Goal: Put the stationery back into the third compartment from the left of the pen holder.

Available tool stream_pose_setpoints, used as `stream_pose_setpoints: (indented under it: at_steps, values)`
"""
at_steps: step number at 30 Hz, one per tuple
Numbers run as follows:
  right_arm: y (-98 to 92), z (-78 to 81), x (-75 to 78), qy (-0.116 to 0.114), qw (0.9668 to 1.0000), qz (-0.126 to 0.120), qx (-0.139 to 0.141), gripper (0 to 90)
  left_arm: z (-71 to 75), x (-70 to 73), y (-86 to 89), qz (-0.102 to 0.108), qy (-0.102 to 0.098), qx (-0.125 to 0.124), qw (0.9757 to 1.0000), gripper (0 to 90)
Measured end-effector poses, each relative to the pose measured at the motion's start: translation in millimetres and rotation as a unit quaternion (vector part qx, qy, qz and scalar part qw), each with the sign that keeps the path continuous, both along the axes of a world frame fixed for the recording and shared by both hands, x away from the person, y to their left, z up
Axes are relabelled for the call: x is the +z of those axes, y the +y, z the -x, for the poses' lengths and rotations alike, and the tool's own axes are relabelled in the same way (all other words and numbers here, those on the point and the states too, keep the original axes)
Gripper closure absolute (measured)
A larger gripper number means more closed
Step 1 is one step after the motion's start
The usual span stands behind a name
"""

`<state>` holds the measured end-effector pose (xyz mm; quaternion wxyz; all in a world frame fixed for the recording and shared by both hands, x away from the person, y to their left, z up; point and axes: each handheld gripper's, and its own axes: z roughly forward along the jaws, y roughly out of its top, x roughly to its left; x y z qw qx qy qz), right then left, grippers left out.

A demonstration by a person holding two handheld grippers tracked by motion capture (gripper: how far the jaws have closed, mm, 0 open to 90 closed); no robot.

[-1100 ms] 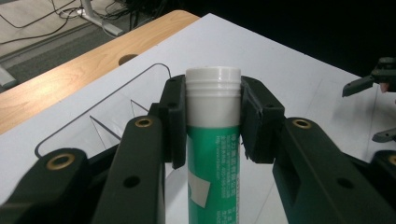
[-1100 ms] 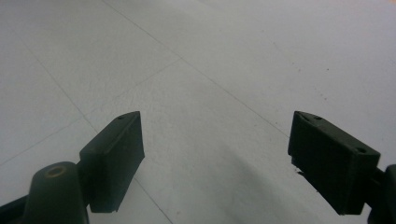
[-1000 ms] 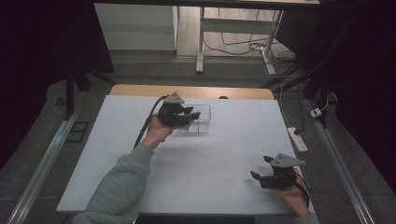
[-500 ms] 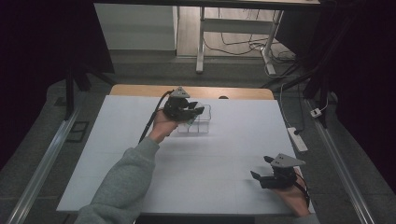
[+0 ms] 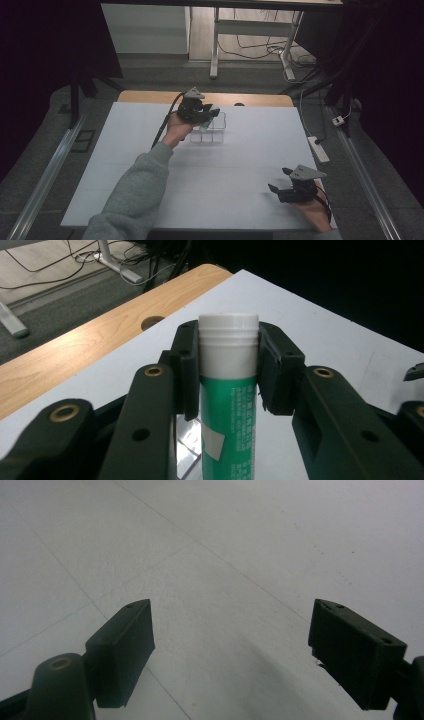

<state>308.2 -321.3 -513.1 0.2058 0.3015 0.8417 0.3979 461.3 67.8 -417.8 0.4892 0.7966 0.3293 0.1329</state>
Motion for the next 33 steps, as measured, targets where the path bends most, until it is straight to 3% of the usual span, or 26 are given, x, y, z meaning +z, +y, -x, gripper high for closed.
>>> stream_pose_setpoints:
  at_steps: [15, 33]
  values:
    - [-1.5, 0.8, -0.1, -0.001, 1.0000, -0.001, -0.004, 18.5, -27.6, 4.0, -24.6, -0.012, -0.005, 0.005, 0.9999, 64.1]
    - [-3.5, 1.2, -0.2, 0.001, 1.0000, 0.004, -0.006, 18.6, -40.2, -4.4, -37.3, -0.006, -0.003, 0.015, 0.9999, 64.0]
